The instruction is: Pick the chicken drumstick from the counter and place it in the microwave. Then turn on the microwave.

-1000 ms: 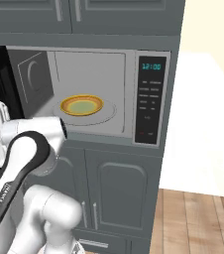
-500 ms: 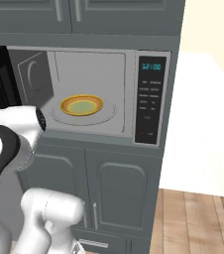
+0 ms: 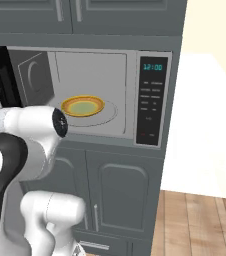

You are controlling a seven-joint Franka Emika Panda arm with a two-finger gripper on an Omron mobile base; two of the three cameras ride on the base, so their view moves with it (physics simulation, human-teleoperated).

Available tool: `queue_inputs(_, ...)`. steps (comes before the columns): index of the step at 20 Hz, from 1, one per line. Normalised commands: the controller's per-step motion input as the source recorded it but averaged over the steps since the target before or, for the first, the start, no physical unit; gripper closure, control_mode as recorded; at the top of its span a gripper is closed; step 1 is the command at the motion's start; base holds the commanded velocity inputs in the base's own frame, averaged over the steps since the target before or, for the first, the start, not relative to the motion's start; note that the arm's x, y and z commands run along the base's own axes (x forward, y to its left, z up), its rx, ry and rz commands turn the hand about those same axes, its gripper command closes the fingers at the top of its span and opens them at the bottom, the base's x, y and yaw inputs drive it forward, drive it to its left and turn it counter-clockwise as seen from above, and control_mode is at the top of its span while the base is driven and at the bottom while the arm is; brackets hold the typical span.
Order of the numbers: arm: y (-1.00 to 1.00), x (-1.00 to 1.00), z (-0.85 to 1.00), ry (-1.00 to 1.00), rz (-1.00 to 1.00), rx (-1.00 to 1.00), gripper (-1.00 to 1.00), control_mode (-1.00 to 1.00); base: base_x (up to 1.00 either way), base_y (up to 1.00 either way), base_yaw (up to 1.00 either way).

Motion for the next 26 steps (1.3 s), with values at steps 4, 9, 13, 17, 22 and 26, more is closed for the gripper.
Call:
queue_inputs(4, -0.94, 0.02, 0.34, -0.03, -0.24, -0.31, -1.0, -1.0, 0.0, 0.0, 0.0)
queue_inputs(9, -0.46, 0.0, 0.06, -0.19, -0.15, -0.58, -1.0, -1.0, 0.0, 0.0, 0.0)
queue_inputs(13, -0.24, 0.0, 0.0, -0.26, -0.1, -0.72, -1.0, -1.0, 0.0, 0.0, 0.0)
queue_inputs(17, -0.28, 0.01, -0.02, -0.11, -0.05, -0.52, -1.0, -1.0, 0.0, 0.0, 0.0)
queue_inputs(22, -0.48, 0.05, -0.21, 0.01, 0.0, -0.22, -1.0, -1.0, 0.0, 0.0, 0.0)
queue_inputs(26, -0.35, 0.03, -0.26, 0.12, 0.0, -0.03, -1.0, -1.0, 0.0, 0.0, 0.0)
